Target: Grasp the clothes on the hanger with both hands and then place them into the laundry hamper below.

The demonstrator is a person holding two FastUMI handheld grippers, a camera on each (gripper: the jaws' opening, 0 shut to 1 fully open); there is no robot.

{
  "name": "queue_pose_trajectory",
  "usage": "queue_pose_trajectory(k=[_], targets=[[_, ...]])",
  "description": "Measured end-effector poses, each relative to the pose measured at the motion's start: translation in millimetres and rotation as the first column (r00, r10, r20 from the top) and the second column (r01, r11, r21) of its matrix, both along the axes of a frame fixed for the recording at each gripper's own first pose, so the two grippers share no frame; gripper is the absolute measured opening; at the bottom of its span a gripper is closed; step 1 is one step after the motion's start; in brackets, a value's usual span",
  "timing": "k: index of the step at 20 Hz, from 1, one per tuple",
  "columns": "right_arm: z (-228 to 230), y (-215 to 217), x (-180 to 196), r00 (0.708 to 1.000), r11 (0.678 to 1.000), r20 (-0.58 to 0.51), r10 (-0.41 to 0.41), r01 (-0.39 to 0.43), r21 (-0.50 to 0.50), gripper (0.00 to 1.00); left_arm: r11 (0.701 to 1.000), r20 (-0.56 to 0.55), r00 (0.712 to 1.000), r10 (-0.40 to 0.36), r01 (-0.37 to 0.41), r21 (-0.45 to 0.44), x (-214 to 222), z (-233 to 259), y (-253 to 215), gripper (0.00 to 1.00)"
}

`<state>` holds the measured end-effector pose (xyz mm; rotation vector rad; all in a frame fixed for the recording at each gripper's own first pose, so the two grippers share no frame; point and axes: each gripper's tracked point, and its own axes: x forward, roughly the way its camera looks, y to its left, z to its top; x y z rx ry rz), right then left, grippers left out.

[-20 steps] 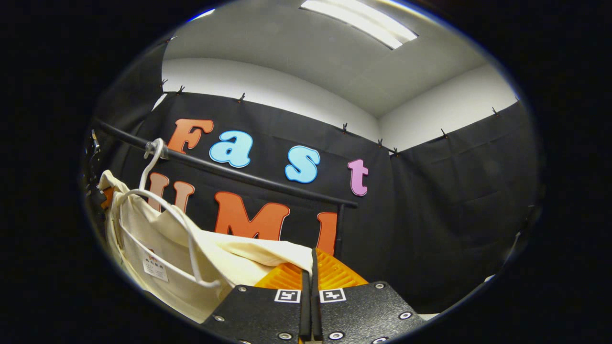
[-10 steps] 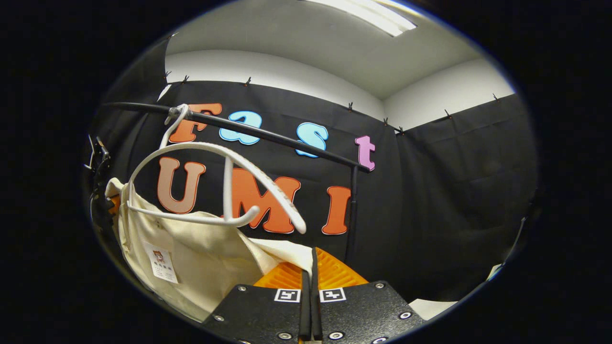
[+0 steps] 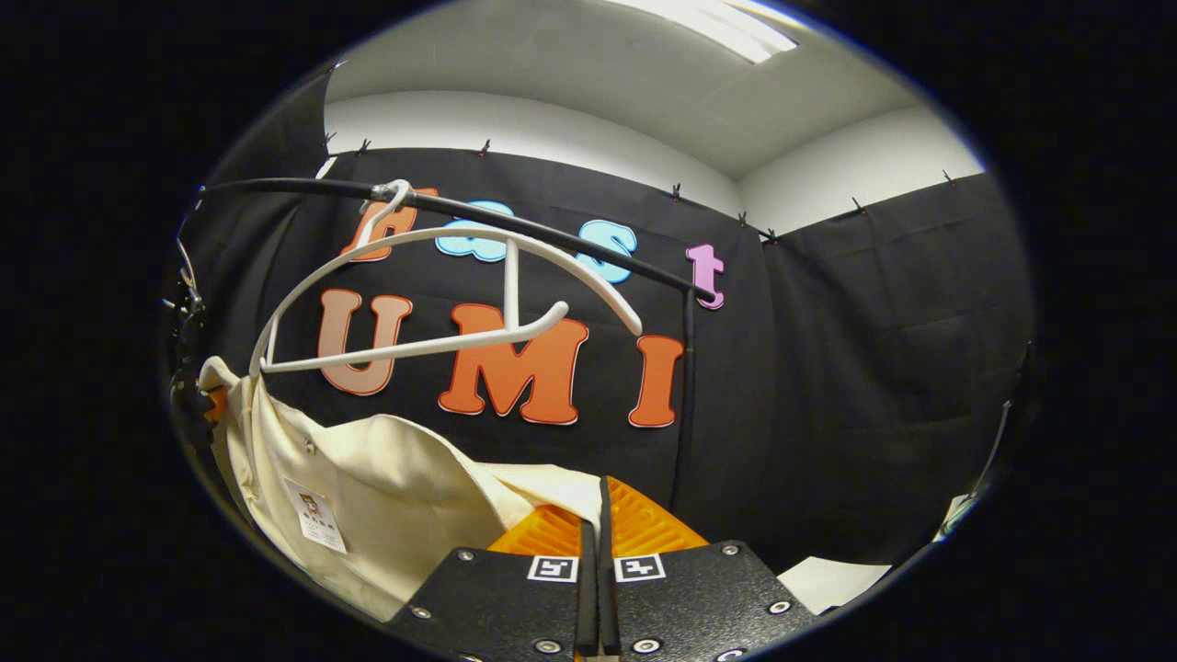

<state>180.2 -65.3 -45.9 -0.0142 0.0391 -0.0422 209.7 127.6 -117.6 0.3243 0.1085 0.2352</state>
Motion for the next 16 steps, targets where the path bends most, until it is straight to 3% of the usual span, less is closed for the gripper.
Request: queue_pose_trajectory(k=[4, 9, 13, 16], targets=[[-9, 15, -21, 0.999, 0.999, -0.026, 0.033, -0.033, 0.021, 0.00, 0.999, -0.044, 0.999, 0.012, -0.014, -0.043, -37, -14, 4, 0.09], [-1, 40, -56, 0.995, 0.996, -0.039, 0.093, -0.092, 0.006, 0.00, 0.994, -0.060, 0.998, -0.031, 0.024, -0.111, -86, -5, -19, 0.12], [11, 73, -78, 0.983, 0.984, -0.044, 0.177, -0.176, 0.031, 0.00, 0.974, -0.073, 0.991, -0.111, 0.093, -0.209, -112, 6, -58, 0.12], [9, 99, -86, 0.972, 0.973, -0.059, 0.228, -0.225, 0.043, 0.01, 0.940, -0.110, 0.966, -0.233, 0.194, -0.281, -132, -1, -106, 0.12]])
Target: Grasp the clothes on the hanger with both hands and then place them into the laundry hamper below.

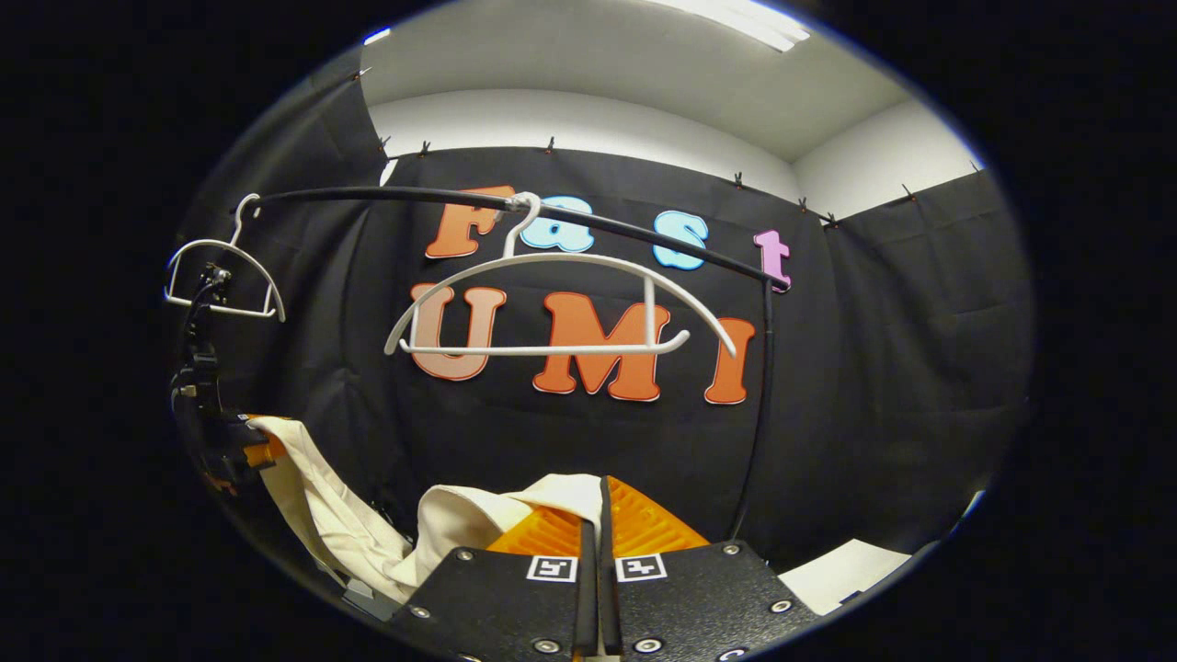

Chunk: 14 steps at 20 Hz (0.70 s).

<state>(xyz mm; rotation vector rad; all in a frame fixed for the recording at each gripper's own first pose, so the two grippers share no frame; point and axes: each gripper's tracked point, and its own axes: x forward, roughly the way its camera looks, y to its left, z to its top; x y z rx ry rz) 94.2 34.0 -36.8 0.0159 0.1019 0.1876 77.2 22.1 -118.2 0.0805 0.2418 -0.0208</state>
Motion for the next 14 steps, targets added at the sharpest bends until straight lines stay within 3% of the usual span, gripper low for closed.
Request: queue_pose_trajectory(k=[4, 8, 12, 14], targets=[[-41, 33, -15, 0.995, 0.998, -0.081, 0.055, -0.053, 0.034, 0.02, 0.991, -0.069, 0.991, -0.114, 0.109, -0.071, -20, -13, -54, 0.12], [-103, 49, -30, 0.974, 0.997, -0.212, 0.079, -0.071, 0.043, 0.02, 0.983, -0.153, 0.974, -0.167, 0.153, -0.099, -36, -55, -81, 0.12], [-180, 47, -55, 0.930, 0.997, -0.362, 0.069, -0.053, 0.054, 0.02, 0.983, -0.280, 0.944, -0.173, 0.146, -0.114, -70, -106, -89, 0.12], [-223, 45, -73, 0.894, 0.998, -0.444, 0.067, -0.053, 0.044, 0.02, 0.980, -0.358, 0.915, -0.188, 0.152, -0.127, -82, -138, -94, 0.12]])
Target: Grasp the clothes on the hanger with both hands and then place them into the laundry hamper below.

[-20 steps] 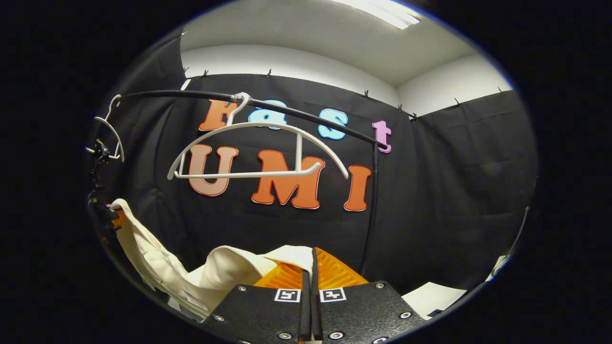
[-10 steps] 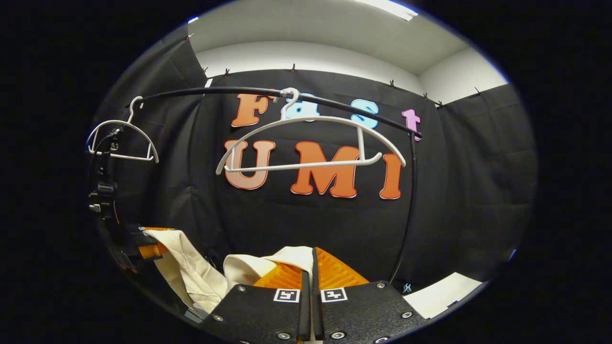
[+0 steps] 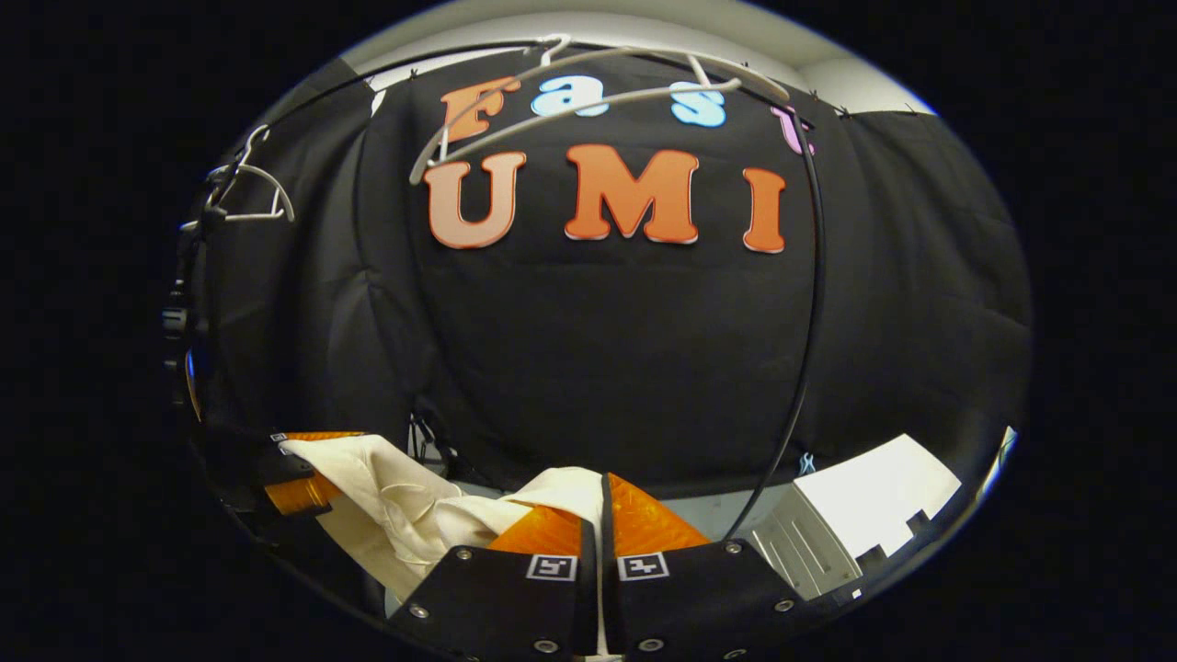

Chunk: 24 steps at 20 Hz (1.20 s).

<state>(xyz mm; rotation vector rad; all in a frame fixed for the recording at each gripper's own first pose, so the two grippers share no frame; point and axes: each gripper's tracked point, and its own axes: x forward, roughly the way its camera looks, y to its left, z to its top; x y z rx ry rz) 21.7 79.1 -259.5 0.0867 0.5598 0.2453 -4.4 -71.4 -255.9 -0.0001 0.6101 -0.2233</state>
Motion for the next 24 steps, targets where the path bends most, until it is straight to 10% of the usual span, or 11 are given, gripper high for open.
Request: queue_pose_trajectory(k=[9, 24], targets=[[-119, 2, -45, 0.955, 0.999, -0.296, 0.024, -0.029, -0.013, 0.02, 0.998, -0.317, 0.948, -0.026, 0.007, -0.060, -52, -106, -4, 0.11], [-172, 9, -70, 0.892, 0.999, -0.450, 0.036, -0.034, 0.012, 0.17, 0.999, -0.442, 0.896, -0.040, 0.027, -0.036, -59, -145, -5, 0.23]])
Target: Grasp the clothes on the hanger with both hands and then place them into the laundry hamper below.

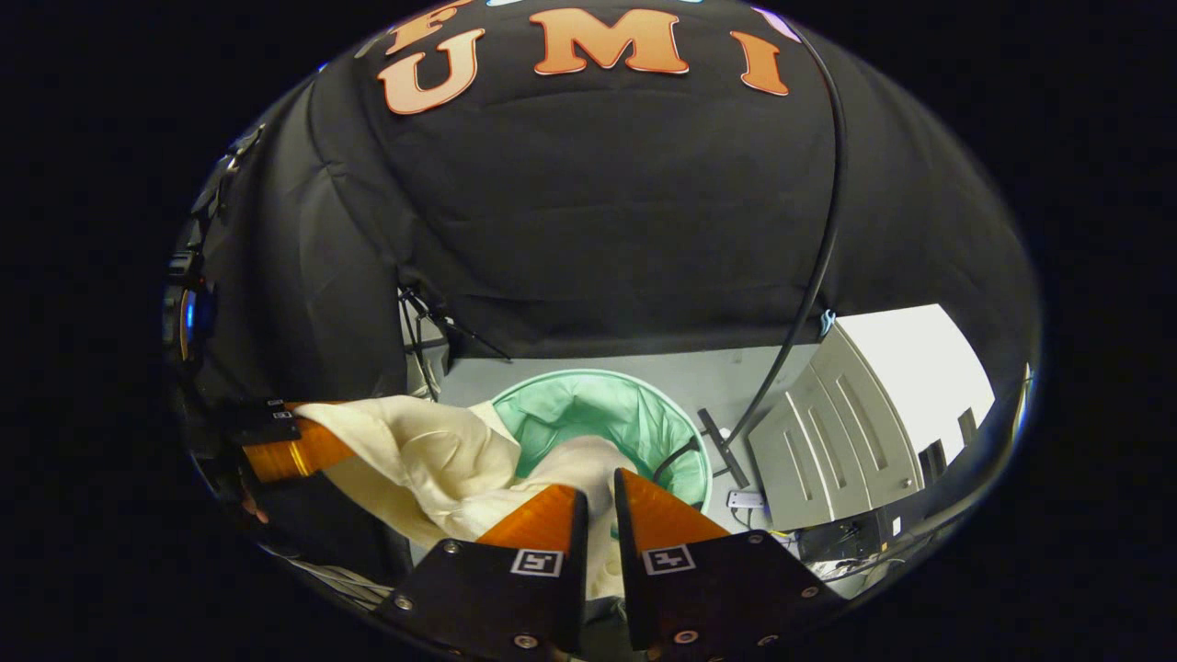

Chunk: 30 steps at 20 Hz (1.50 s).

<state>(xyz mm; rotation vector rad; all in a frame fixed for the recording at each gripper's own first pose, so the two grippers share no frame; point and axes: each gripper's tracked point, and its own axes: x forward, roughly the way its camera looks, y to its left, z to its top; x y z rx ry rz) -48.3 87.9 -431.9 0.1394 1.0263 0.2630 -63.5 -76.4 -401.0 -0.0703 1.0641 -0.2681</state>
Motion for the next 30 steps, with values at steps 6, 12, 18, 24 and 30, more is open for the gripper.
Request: queue_pose_trajectory(k=[6, 12, 18, 24, 30], targets=[[-8, -2, -1, 0.999, 1.000, -0.032, -0.026, 0.026, 0.003, 0.55, 0.999, -0.068, 0.998, 0.006, -0.003, 0.044, -10, -14, 11, 0.55], [-17, -3, -19, 0.994, 0.999, -0.099, -0.039, 0.040, 0.007, 0.88, 0.998, -0.097, 0.994, 0.055, -0.052, 0.036, -18, -19, 17, 0.95], [-13, -5, -32, 0.993, 0.998, -0.109, -0.052, 0.054, 0.013, 0.94, 0.999, -0.067, 0.997, 0.039, -0.037, 0.036, -26, -7, 17, 0.98], [3, -3, -45, 0.995, 0.998, -0.083, -0.052, 0.053, 0.017, 0.94, 0.998, -0.021, 0.998, 0.054, -0.054, 0.041, -30, 13, 24, 0.98], [75, -10, -25, 0.995, 0.996, 0.061, -0.081, 0.079, 0.033, 0.94, 0.995, 0.117, 0.990, 0.077, -0.083, 0.055, -21, 76, 44, 0.98]])
